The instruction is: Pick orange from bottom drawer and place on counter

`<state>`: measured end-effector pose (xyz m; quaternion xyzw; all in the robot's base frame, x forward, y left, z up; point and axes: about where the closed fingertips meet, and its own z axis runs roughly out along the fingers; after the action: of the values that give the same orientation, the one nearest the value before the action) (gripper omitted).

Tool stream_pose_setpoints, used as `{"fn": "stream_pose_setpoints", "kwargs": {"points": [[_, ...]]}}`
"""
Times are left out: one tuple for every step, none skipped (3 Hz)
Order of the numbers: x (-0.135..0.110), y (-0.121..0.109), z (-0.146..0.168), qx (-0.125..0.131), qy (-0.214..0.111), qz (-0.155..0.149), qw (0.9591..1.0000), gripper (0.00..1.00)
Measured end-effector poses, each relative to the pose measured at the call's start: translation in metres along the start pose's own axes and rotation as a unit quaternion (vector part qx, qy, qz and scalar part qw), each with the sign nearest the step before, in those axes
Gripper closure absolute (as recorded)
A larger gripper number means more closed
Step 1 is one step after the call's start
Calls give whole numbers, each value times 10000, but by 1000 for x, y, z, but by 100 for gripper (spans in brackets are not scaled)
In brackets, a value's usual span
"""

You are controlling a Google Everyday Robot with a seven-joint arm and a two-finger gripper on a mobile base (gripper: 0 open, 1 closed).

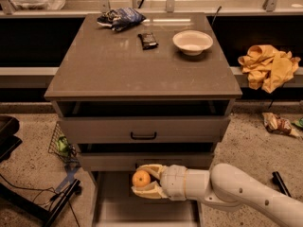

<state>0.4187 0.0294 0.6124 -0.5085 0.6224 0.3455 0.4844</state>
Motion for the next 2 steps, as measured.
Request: {"fn": "stream_pose_setpoints", "kwargs": {"points": [[-49, -14, -20, 343, -400, 59, 9986, 100], [-109, -37, -44, 724, -629, 168, 9953, 100]]}}
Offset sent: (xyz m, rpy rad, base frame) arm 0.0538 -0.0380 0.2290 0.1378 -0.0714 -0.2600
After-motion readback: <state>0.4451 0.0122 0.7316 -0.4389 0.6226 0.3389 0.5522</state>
